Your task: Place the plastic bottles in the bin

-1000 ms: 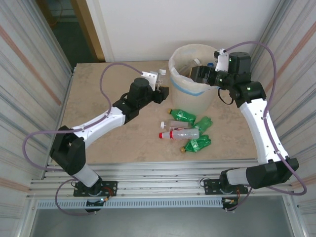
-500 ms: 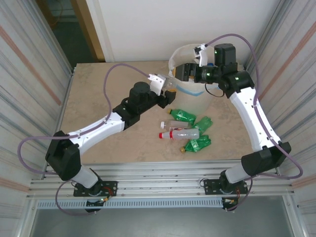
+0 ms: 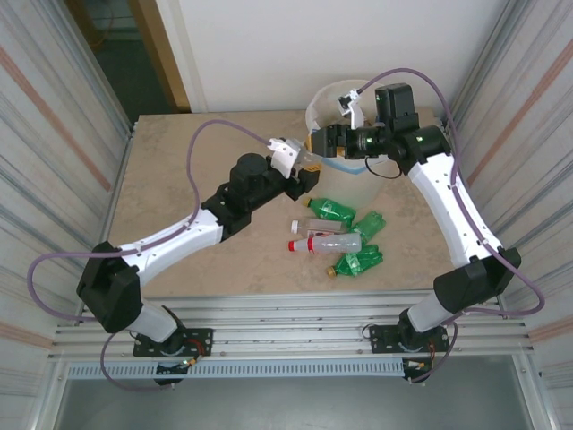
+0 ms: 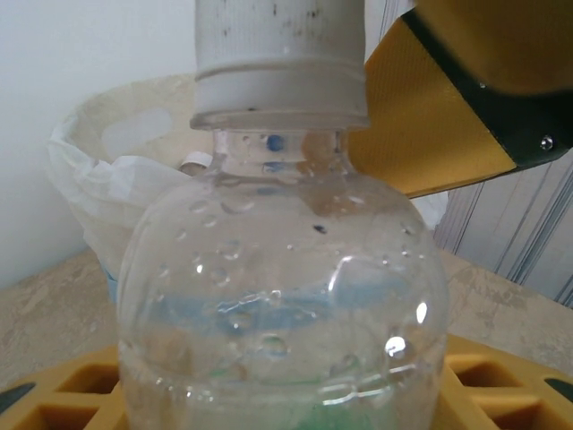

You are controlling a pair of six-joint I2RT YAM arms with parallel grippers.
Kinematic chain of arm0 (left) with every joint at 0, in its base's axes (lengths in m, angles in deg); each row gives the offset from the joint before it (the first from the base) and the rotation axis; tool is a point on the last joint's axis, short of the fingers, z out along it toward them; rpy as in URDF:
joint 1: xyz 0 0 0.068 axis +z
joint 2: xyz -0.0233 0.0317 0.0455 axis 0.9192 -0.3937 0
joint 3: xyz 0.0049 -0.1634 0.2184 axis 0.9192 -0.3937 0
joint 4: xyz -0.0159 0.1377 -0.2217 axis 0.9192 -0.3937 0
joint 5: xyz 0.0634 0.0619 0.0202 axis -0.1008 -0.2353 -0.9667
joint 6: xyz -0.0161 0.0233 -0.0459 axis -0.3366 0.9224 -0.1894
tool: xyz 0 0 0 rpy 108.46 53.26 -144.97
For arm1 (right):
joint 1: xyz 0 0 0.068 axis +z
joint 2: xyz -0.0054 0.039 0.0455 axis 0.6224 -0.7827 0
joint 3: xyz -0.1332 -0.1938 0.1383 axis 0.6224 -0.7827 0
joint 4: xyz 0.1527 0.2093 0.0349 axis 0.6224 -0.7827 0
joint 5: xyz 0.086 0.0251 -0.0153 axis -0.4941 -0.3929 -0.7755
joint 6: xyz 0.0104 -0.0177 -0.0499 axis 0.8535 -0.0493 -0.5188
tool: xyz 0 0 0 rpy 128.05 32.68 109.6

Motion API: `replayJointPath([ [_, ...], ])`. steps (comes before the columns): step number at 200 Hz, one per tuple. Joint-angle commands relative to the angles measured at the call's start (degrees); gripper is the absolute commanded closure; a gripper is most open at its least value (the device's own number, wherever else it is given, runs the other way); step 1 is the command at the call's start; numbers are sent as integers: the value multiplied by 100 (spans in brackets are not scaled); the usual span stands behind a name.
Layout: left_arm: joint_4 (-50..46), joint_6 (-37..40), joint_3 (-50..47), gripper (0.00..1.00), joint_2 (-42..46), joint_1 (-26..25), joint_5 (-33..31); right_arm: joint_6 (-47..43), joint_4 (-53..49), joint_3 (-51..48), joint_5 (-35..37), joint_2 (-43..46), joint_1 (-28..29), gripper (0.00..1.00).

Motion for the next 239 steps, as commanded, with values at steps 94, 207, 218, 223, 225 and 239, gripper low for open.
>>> replayJointPath([
  [94, 553, 145, -155, 67, 518, -114, 439, -773, -654, -184, 285, 315, 122, 23],
  [207, 539, 320, -127, 67, 586, -272, 535, -800, -691, -219, 467, 140, 614, 16],
  [218, 554, 338, -135, 67, 612, -289, 535, -782, -677, -266, 517, 135, 608, 13],
  [223, 554, 350, -142, 67, 626, -299, 535, -765, -657, -285, 552, 135, 607, 13],
  [225, 554, 359, -145, 67, 633, -304, 530, -758, -652, -289, 569, 135, 607, 13],
  [239, 554, 372, -167, 67, 666, -325, 504, -705, -616, -302, 576, 108, 606, 13],
])
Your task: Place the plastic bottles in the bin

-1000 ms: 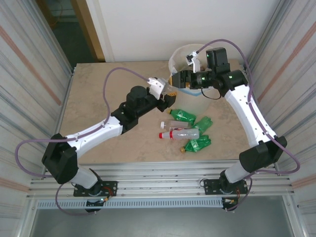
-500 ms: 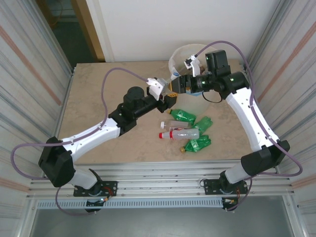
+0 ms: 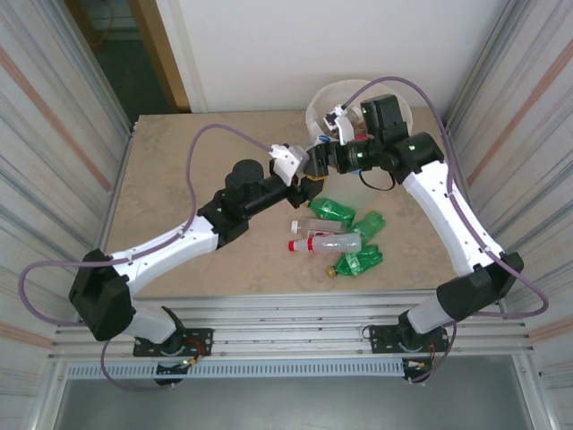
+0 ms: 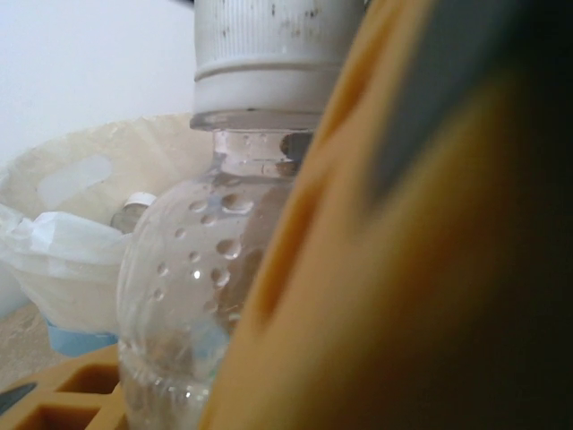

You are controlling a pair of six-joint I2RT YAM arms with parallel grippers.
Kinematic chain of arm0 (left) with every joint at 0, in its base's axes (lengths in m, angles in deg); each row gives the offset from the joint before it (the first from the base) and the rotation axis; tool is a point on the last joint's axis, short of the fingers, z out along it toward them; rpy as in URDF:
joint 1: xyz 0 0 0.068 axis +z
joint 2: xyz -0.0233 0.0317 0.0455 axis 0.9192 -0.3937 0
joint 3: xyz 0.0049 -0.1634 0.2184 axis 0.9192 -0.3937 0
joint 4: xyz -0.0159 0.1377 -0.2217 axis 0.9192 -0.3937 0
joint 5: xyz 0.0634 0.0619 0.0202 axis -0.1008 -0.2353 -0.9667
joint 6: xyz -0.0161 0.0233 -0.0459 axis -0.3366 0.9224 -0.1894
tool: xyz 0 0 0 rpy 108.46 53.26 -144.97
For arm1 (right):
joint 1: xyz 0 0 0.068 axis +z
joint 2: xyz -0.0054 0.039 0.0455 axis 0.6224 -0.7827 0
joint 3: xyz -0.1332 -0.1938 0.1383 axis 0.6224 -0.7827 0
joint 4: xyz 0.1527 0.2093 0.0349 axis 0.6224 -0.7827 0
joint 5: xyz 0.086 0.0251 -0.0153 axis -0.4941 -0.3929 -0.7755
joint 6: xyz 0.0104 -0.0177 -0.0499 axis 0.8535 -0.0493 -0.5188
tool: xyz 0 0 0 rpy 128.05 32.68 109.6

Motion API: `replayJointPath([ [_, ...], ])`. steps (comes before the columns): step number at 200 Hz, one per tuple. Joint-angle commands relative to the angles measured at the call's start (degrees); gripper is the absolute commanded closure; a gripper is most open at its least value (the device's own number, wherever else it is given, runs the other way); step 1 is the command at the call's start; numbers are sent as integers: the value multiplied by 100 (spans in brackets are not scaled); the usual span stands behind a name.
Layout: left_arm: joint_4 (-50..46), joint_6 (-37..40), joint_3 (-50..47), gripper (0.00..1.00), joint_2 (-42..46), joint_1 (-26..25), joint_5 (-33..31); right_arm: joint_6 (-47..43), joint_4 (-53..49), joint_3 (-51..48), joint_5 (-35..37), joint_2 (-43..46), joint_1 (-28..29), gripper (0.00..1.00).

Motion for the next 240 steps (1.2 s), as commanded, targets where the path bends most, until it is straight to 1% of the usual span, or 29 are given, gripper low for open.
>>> replayJointPath([
  [1, 375, 178, -5, 67, 304, -63, 65, 0, -141, -67, -9, -106, 58, 13],
  [5, 381, 178, -11, 67, 311, -71, 50, 1, -147, -46, -20, -123, 58, 14],
  [17, 388, 194, -5, 67, 334, -72, 14, -7, -215, 31, -18, -172, 33, 20],
  [44, 371, 227, -1, 67, 377, -72, -84, 34, -199, 112, -83, -168, -72, 42],
  [56, 345, 235, 6, 67, 387, -72, -114, 83, -143, 130, -165, -147, -116, 48],
  [64, 327, 233, 8, 64, 393, -71, -116, 129, -86, 132, -214, -137, -143, 51],
  [70, 312, 228, 6, 60, 404, -72, -113, 167, -38, 129, -229, -115, -161, 53],
  [75, 287, 231, 6, 54, 411, -71, -97, 199, -6, 132, -234, -103, -174, 53],
  [96, 151, 215, 17, 22, 484, -72, -35, 348, 208, 121, -276, -3, -282, 55],
  [112, 49, 219, -21, 3, 599, -72, -4, 498, 409, 123, -295, 99, -389, 56],
  [114, 53, 216, -40, 2, 610, -76, 4, 519, 432, 128, -295, 114, -410, 56],
  [148, 223, 206, -306, 1, 1102, -107, 158, 797, 809, 261, -297, 292, -772, 59],
  [183, 117, 114, -545, 1, 1726, -118, 61, 1151, 1266, 544, -304, 283, -1323, 59],
  [206, 232, 64, -896, 1, 2133, -117, -402, 1352, 1353, 905, -257, 29, -1686, 59],
  [213, 312, 58, -1024, 1, 2239, -116, -556, 1377, 1375, 1180, -216, -48, -1785, 59],
  [224, 401, 2, -1190, 1, 2391, -116, -873, 1403, 1405, 1370, -142, -203, -1934, 59],
  [240, 289, -92, -1337, 1, 2556, -109, -1363, 1389, 1330, 1700, 6, -491, -2097, 59],
])
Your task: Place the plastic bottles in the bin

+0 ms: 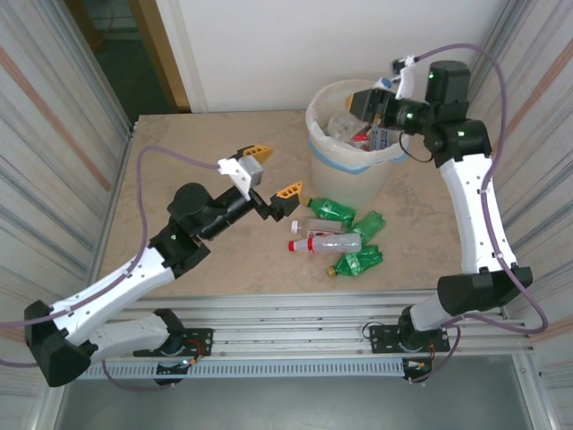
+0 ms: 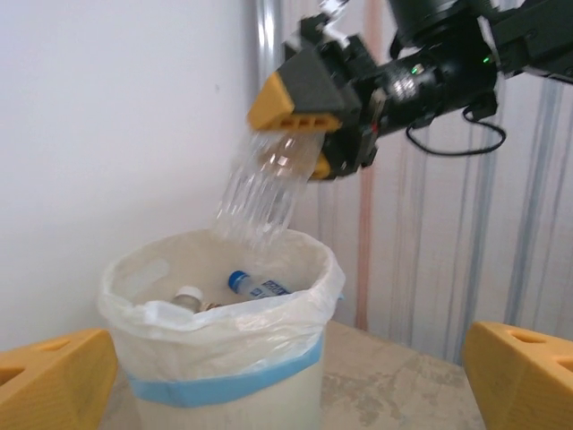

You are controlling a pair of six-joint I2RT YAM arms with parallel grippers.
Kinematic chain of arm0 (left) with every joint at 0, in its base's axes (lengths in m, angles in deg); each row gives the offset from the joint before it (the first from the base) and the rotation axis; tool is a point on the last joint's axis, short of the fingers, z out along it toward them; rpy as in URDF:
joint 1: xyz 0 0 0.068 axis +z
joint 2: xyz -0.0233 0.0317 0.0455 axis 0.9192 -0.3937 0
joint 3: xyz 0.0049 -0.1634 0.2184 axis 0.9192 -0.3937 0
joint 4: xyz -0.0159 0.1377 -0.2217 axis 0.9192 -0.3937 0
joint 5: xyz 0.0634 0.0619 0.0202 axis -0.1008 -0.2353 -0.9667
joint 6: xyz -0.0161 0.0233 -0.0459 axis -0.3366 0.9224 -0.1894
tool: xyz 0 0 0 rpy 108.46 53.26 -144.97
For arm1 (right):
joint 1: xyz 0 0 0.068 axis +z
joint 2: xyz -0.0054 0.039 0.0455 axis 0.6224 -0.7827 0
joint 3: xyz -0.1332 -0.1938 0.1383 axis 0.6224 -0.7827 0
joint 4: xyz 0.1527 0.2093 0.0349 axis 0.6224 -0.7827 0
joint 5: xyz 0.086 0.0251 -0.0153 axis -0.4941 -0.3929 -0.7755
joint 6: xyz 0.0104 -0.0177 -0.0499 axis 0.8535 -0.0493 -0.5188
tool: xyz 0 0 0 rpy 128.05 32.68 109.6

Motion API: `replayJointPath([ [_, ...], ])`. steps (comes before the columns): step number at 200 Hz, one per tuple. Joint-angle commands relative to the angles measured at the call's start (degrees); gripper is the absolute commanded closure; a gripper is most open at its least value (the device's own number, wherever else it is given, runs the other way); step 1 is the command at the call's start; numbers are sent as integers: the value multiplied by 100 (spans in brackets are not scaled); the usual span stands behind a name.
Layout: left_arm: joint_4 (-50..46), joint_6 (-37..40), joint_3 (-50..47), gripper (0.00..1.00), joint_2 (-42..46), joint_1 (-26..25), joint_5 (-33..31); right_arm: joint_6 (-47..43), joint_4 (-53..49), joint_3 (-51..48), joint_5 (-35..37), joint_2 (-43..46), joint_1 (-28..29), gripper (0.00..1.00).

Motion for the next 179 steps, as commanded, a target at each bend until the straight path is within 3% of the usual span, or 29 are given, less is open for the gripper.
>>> replayJointPath([
  [1, 113, -160, -229, 1, 252, -36, -875, 178, 142, 490, 202, -392, -210, 59],
  [47, -1064, -479, -69, 1, 396, 78, -1943, -15, -413, 1435, 918, -1315, -423, 59],
  [107, -1656, -1477, -288, 1, 450, 603, -1746, -89, -1278, 1842, 1115, -2126, -402, 57],
  [179, -2583, -2051, 127, 1, -58, 681, -1714, -976, -2570, 2118, 1405, -2430, -71, 54],
])
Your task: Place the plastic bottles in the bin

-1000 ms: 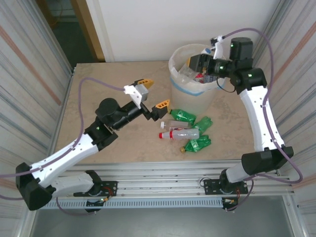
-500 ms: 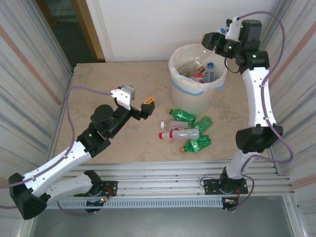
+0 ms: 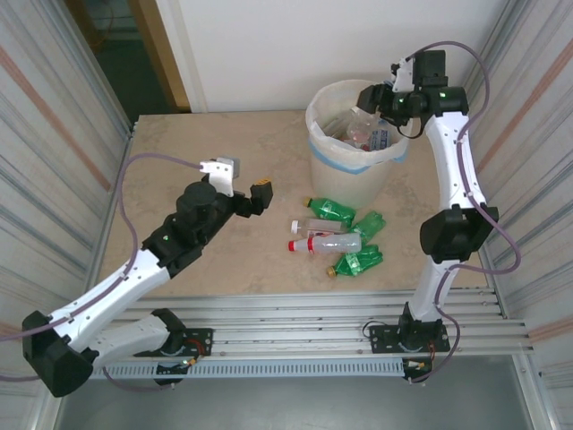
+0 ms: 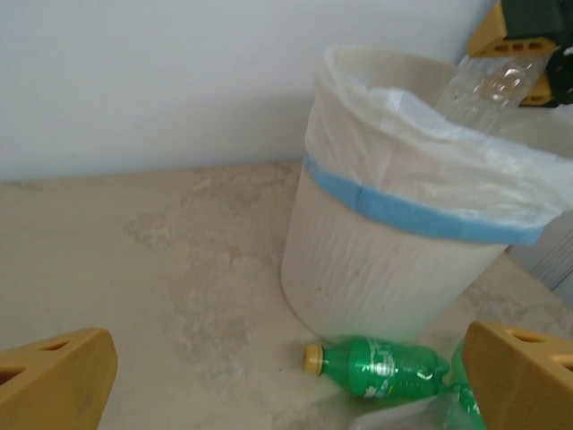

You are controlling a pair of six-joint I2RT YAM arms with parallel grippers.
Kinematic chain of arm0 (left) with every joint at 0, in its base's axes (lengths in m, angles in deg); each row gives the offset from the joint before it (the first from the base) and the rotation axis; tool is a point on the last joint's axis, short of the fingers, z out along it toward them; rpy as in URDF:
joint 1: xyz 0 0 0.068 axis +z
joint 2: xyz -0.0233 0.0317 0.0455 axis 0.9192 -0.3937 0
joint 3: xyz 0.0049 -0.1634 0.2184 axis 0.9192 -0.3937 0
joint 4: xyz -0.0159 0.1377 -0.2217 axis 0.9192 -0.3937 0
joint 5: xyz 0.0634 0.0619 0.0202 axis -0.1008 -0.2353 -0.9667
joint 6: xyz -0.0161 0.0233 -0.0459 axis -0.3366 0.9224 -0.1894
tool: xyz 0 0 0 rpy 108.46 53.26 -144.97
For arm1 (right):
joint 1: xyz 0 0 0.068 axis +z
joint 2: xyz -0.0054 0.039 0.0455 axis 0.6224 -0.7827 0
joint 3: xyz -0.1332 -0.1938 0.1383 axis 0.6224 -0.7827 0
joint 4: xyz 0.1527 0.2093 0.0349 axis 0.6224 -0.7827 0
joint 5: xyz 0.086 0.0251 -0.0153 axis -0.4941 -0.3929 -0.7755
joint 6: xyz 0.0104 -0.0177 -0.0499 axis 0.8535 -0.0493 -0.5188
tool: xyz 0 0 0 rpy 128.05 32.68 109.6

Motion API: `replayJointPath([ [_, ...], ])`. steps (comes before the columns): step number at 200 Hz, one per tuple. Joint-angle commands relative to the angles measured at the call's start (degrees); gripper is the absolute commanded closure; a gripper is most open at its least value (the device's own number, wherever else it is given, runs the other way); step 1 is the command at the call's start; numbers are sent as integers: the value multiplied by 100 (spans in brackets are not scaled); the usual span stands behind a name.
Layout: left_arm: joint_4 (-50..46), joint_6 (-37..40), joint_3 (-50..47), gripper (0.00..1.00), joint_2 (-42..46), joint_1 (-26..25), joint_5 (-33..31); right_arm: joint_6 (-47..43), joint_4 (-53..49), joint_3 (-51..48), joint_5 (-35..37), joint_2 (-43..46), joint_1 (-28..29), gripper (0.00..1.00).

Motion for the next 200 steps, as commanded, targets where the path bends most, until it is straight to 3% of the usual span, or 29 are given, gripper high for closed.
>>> replayJointPath([
  [1, -341, -350, 268, 1, -58, 43, -55, -548, -647, 328, 212, -116, 181, 54],
  [55, -537, -496, 354, 1, -177, 126, -4, -1166, -1662, 1198, 1108, -631, 693, 52],
  [88, -514, -578, 331, 1, -209, 180, 82, -1275, -1928, 1473, 1279, -886, 869, 47],
  [106, -514, -607, 334, 1, -234, 179, 124, -1260, -1891, 1478, 1256, -946, 895, 32],
  [142, -478, -678, 338, 1, -266, 179, 186, -1166, -1728, 1661, 957, -1035, 895, 17],
  [200, -442, -679, 389, 1, -361, 177, 252, -887, -1247, 1775, 231, -877, 799, 14],
])
